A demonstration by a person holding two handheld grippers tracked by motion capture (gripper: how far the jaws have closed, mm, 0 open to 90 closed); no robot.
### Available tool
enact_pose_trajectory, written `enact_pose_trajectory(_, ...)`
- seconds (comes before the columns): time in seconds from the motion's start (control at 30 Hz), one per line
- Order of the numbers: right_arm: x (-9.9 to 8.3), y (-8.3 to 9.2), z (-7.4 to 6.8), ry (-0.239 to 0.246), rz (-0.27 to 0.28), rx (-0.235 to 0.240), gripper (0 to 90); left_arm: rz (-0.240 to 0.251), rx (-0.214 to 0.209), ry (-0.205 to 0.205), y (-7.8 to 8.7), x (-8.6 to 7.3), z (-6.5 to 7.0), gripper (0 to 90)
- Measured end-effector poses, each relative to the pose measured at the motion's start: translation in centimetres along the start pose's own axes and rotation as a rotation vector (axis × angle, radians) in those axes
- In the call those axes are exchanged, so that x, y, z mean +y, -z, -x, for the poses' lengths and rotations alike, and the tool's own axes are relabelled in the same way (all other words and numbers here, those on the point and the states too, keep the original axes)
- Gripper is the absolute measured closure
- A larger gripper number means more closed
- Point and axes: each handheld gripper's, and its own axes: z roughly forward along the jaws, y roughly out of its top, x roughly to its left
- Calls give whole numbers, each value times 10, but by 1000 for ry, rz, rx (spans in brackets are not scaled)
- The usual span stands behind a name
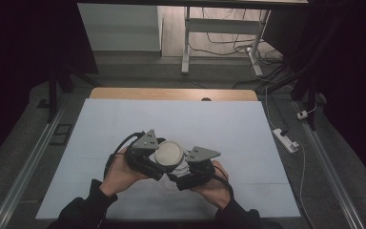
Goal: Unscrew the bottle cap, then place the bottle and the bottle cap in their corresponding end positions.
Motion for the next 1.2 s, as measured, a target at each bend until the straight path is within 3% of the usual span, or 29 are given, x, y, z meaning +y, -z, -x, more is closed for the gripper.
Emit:
enact_pose_trajectory(0.73, -1, 7, 12, -24, 6, -38, 62, 12, -3, 13, 16, -13, 7, 83)
enact_pose_trajectory(1.2, 0, 11, 20, -48, 17, -55, 62, 11, -11, 26, 16, -25, 10, 83)
